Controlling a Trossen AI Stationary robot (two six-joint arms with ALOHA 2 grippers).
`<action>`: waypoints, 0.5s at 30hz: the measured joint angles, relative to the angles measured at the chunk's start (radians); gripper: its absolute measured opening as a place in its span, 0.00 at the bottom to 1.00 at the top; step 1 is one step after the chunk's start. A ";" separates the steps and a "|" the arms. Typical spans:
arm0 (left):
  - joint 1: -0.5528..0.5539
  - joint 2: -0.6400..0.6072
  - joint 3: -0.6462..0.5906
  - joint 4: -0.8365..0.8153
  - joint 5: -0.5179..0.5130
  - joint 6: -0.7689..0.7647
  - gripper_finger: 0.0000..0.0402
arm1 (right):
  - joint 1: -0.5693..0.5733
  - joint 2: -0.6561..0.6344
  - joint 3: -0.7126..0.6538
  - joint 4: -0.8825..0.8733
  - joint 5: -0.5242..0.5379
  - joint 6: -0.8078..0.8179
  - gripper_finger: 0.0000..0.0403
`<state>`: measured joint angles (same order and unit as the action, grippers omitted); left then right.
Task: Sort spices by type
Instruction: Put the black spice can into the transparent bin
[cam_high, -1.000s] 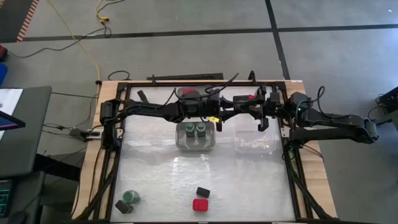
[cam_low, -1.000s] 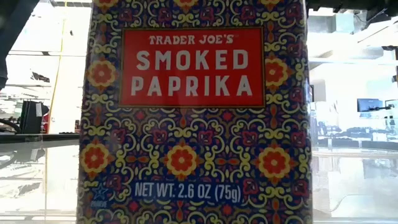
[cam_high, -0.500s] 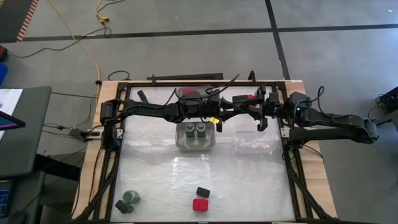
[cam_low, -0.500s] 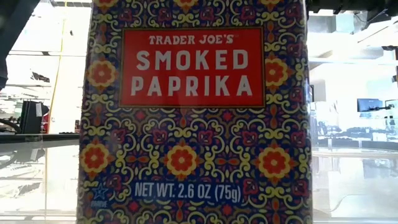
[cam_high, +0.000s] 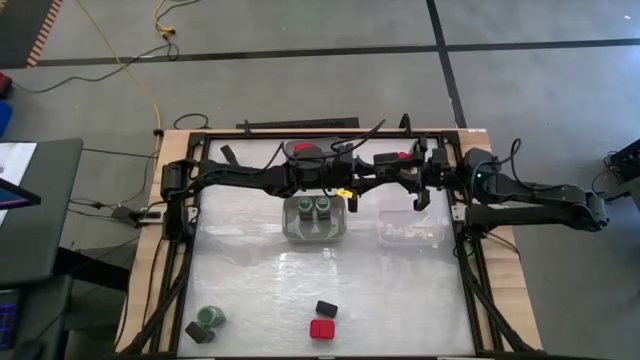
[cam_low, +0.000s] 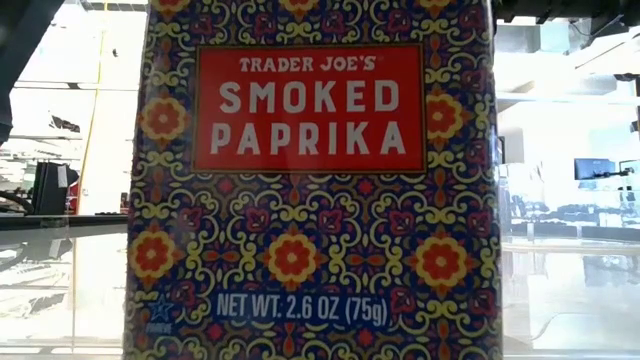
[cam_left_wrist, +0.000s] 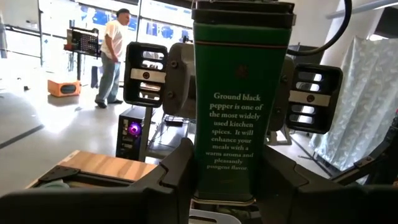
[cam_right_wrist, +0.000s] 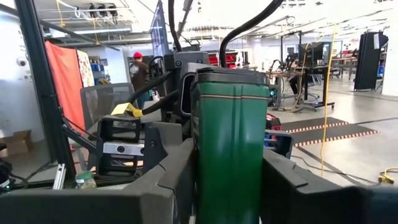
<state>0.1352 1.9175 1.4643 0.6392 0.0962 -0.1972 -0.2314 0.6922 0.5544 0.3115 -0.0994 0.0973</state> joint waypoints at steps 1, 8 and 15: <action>0.000 0.000 0.000 0.000 -0.001 0.003 0.30 | 0.000 0.000 0.000 0.000 0.000 0.008 0.45; 0.006 -0.004 0.000 -0.029 -0.003 0.004 0.30 | -0.010 -0.008 0.000 -0.002 0.000 -0.008 0.64; 0.029 -0.065 0.000 -0.246 0.003 0.005 0.30 | -0.048 -0.101 -0.001 -0.114 0.000 -0.019 0.67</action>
<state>0.1643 1.8527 1.4647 0.3928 0.0994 -0.1919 -0.2795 0.5916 0.5537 0.1974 -0.0990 0.0779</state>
